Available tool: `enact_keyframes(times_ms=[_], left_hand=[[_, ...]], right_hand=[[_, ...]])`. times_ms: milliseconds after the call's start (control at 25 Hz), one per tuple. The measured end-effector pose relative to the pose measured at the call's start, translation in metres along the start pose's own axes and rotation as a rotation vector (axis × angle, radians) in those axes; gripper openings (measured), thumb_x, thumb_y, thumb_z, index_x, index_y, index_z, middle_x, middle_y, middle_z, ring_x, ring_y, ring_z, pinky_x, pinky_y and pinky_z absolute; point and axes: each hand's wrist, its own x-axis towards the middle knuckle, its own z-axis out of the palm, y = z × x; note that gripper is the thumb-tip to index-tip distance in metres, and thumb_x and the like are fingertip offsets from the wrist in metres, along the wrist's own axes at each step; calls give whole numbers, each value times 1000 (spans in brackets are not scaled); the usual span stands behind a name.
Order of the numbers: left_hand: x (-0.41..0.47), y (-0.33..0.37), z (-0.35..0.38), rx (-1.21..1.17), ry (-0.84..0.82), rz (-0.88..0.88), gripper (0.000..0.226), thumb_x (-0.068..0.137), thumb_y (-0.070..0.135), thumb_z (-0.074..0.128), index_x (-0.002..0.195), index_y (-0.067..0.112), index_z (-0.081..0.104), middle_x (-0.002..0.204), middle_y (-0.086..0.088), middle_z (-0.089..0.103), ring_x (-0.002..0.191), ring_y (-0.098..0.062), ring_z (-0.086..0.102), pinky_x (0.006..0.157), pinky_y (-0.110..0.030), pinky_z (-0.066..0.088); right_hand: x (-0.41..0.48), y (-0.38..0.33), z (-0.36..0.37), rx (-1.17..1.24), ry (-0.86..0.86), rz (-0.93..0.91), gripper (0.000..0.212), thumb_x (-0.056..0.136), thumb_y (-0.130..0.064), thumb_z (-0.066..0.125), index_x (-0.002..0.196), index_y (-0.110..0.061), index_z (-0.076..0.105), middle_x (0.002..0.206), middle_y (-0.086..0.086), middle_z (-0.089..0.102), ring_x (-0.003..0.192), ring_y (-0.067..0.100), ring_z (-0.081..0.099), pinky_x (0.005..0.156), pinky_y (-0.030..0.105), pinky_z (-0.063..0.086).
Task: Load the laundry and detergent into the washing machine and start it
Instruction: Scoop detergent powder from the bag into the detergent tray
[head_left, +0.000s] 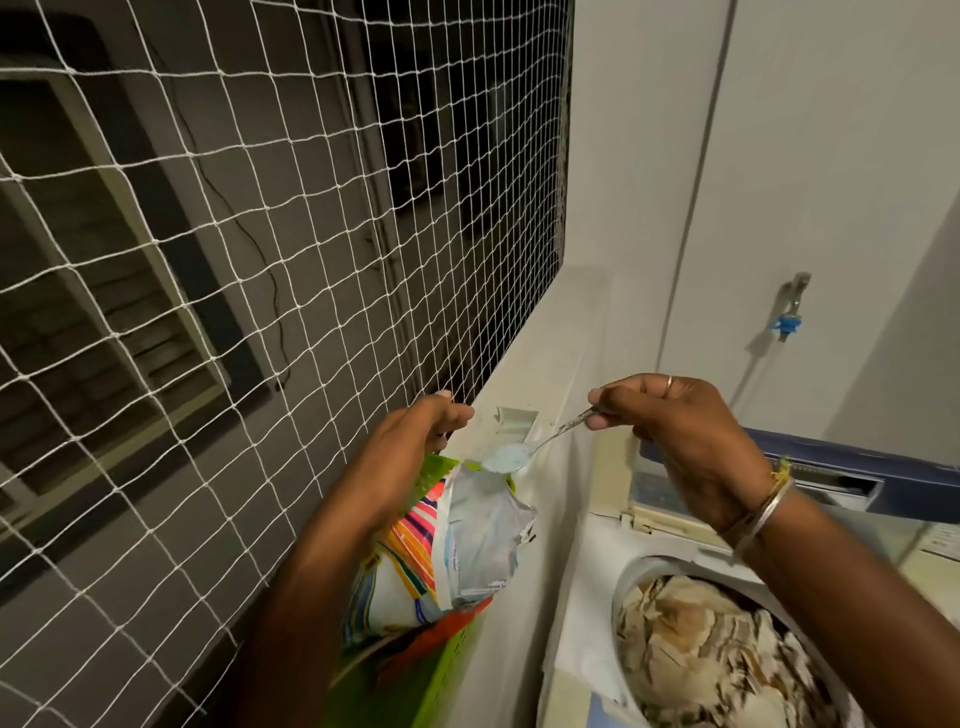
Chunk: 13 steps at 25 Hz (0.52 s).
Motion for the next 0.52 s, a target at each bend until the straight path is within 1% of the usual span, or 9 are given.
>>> enact_keyframes(times_ms=[120,200,280,360,400,440,520], left_hand=[[12,1,1,37,-8,-26,41,101,44,37,108,25,73,114,10,70,112,-14,60,88,-27,43],[22,1,0,17,-30,-62,40,101,42,39,102,23,74,111,8,72,111,-14,60,96,-31,44],[38,4,-1,58,-80,-87,40,103,38,37,103,21,73,115,6,71,111,-13,60,103,-32,41],[56,6,-2,147,-147,-113,41,104,34,34,111,15,70,119,3,68,106,-9,60,98,-27,42],[66,6,-1,205,-176,-126,39,104,32,34,113,13,68,120,3,67,107,-10,60,96,-27,42],[77,4,0,286,-209,-140,38,104,31,35,114,12,66,122,4,66,110,-10,58,95,-29,42],[98,-3,7,472,-282,-169,37,102,30,39,123,13,65,124,7,60,112,-11,53,88,-27,41]], right_hand=[[22,0,-10,-13,33,-10,21,83,-16,73,90,3,74,78,15,75,64,3,66,70,22,36],[37,4,-13,-22,52,-3,22,83,-17,74,91,3,74,79,15,75,60,1,65,68,22,37],[54,14,-15,-12,67,13,19,83,-16,75,87,2,74,78,15,75,68,8,69,73,24,41],[69,27,-15,-9,84,28,14,81,-15,77,81,-2,75,78,14,76,81,21,71,82,26,48],[77,34,-14,-10,92,34,12,81,-14,77,79,-3,75,78,14,76,83,24,71,85,29,51],[85,42,-12,-14,99,40,11,81,-14,77,78,-4,76,77,13,76,82,24,70,87,33,52],[96,56,-8,-38,115,47,9,81,-14,78,75,-6,76,73,10,76,72,15,66,81,33,53]])
